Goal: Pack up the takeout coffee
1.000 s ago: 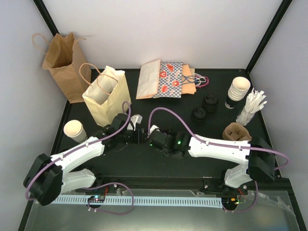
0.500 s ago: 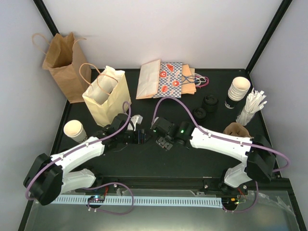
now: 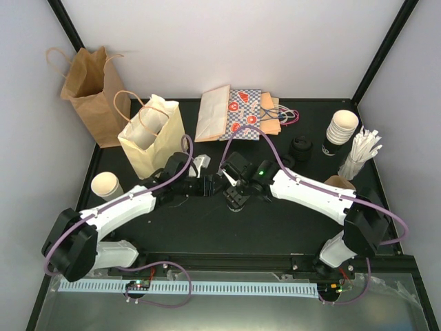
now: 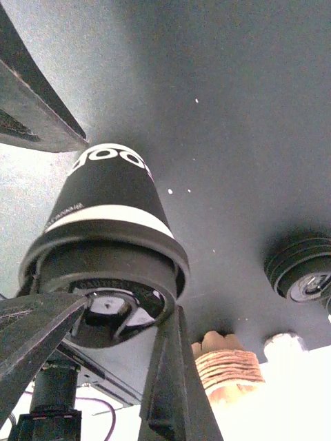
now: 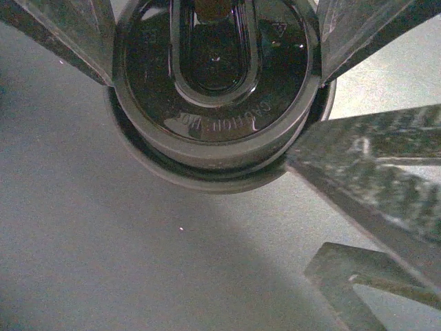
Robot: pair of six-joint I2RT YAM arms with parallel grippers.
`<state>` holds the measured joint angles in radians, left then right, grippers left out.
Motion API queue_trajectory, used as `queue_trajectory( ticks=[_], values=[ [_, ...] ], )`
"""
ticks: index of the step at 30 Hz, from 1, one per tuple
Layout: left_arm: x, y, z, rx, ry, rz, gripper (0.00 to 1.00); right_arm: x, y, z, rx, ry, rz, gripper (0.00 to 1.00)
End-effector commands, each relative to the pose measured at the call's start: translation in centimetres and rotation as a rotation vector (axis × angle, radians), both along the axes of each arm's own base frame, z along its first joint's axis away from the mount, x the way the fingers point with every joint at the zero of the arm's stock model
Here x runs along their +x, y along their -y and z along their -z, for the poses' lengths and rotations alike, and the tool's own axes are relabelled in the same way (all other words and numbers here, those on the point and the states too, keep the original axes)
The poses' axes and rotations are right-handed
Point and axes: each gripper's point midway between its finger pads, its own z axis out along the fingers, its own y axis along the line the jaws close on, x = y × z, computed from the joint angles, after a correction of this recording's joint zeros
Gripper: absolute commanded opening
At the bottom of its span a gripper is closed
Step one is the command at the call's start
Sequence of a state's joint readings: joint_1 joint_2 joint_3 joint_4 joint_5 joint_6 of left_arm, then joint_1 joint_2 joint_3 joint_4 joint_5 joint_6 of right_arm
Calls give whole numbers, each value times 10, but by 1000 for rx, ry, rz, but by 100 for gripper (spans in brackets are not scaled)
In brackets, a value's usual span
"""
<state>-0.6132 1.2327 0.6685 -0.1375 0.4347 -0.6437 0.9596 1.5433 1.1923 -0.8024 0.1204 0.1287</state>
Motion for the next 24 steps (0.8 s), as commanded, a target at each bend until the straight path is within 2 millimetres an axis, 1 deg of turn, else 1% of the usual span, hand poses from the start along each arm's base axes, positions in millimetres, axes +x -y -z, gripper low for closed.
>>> queue_trajectory(
  ticks=[1,2,4,9,14,24],
  values=[
    [16,16,-28,-75,51,21,58,-27,4,32,-52,-161,-38,71],
    [17,17,-31,-81,54,28,58,-28,5,34,-51,-167,-39,71],
    [19,20,-22,-69,32,33,58,-30,5,37,-44,-178,-38,71],
    [21,21,-10,-49,3,31,57,-36,7,52,-50,-220,-30,71],
    [23,18,-2,-29,-11,15,57,-42,11,62,-44,-269,-18,71],
    [21,17,3,-28,-27,23,57,-51,13,64,-45,-309,-31,70]
  ],
)
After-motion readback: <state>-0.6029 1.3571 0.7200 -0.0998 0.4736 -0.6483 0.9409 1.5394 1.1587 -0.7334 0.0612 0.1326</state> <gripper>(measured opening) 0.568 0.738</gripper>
